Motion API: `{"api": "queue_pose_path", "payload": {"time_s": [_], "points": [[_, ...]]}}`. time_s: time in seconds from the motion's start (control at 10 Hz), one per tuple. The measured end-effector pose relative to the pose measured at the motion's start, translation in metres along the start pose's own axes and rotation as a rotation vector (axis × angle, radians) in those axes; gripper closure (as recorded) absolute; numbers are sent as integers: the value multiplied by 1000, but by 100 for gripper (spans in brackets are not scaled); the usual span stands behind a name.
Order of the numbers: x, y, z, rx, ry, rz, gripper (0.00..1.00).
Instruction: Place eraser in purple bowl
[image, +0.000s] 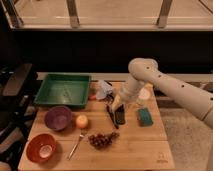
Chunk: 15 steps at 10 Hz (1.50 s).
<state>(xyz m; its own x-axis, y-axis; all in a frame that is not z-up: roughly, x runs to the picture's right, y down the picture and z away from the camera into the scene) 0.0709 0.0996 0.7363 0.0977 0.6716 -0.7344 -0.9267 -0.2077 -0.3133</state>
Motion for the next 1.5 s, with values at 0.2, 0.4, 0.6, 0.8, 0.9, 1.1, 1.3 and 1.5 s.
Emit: {"api": "queue_pose_path", "payload": {"time_s": [0.2, 0.4, 0.6, 0.8, 0.9, 1.1, 1.3, 1.5], "points": [[1, -2, 0, 0, 2, 2, 100], [1, 0, 1, 2, 5, -1, 100], [0, -1, 0, 11, 9, -7, 100], [-8, 18, 6, 13, 16, -69, 100], [-12, 33, 11, 8, 20, -101, 100], [-20, 76, 25, -11, 30, -173, 100], [-27, 124, 40, -41, 35, -242, 100], [-31, 167, 55, -76, 30, -300, 100]]}}
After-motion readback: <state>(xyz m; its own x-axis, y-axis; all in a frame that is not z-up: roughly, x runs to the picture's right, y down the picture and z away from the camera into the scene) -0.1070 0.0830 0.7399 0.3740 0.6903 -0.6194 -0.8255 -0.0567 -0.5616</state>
